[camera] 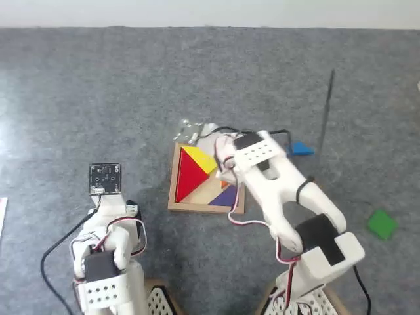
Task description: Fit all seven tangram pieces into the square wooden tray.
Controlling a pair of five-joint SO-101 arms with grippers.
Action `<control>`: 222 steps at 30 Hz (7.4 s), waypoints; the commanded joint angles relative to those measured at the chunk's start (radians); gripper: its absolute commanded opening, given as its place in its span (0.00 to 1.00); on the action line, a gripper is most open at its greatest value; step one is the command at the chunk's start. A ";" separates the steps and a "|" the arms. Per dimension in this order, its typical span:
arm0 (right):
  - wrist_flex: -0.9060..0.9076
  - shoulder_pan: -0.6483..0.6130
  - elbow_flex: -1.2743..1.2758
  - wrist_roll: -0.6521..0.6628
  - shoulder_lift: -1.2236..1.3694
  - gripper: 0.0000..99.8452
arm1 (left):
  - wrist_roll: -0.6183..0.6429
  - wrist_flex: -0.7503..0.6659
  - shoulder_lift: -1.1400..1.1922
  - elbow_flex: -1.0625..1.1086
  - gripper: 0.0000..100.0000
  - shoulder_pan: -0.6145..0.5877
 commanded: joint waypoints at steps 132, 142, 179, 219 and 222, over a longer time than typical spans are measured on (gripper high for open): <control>0.183 0.108 0.233 0.196 -0.492 0.08 | -0.002 0.003 -0.018 -0.012 0.08 0.002; 0.174 -0.180 0.071 -0.018 -0.341 0.09 | -0.002 0.003 -0.018 -0.012 0.08 0.002; 0.176 -0.289 -0.114 -0.100 0.015 0.20 | -0.002 0.003 -0.018 -0.012 0.08 0.002; 0.111 -0.179 0.000 -0.201 -0.067 0.03 | -0.002 0.003 -0.018 -0.012 0.08 0.002; 0.081 -0.211 0.037 -0.204 -0.050 0.03 | -0.002 0.003 -0.018 -0.012 0.08 0.002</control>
